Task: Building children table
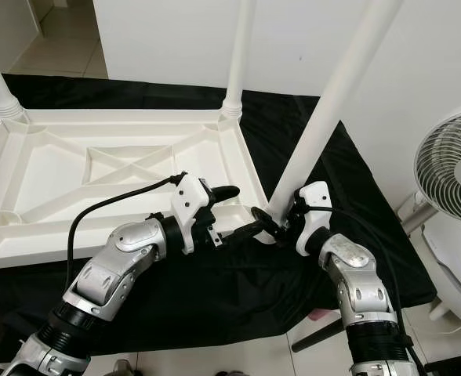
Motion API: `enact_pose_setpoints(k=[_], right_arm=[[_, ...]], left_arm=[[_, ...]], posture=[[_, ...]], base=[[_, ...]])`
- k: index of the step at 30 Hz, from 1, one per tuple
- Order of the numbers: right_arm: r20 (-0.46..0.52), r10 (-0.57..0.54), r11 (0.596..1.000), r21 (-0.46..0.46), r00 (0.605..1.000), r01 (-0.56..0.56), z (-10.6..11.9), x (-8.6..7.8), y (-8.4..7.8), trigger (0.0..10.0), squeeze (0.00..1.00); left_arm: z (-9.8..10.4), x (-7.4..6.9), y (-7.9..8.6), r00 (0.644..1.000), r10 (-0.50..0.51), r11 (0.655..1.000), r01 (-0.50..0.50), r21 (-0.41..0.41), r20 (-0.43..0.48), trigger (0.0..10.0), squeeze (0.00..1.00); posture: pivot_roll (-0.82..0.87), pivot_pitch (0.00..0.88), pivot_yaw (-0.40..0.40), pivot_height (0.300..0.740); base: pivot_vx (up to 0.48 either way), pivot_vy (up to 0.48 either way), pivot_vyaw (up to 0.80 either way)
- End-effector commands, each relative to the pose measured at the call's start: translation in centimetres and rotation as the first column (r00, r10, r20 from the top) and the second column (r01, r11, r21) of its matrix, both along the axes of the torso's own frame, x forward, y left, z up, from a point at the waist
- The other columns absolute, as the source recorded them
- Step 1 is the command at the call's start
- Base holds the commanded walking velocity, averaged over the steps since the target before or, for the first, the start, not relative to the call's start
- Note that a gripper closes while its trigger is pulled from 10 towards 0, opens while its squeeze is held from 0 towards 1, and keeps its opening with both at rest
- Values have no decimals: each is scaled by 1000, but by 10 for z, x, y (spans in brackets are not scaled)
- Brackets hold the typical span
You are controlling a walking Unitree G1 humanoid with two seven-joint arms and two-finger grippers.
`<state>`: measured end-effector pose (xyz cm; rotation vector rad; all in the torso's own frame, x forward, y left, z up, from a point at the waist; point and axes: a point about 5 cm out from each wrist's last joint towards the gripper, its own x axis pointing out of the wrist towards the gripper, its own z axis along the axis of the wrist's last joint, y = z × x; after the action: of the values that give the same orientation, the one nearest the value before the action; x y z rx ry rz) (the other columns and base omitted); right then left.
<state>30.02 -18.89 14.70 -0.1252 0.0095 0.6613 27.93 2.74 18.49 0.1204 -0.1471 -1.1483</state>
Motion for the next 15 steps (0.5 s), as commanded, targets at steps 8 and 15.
enact_pose_setpoints(k=[8,15], right_arm=[[-93,-34,999,27,995,36,-22,-8,-3,1569,0],[-93,-126,987,91,988,135,-21,-9,1,10000,0]], left_arm=[[-1,-4,-2,1000,-15,1000,15,5,-1,10000,0],[-2,-4,-3,1000,-16,1000,16,0,0,10000,0]], posture=[[50,60,-100,740],[40,51,-111,740]], base=[[0,0,0],[0,0,0]])
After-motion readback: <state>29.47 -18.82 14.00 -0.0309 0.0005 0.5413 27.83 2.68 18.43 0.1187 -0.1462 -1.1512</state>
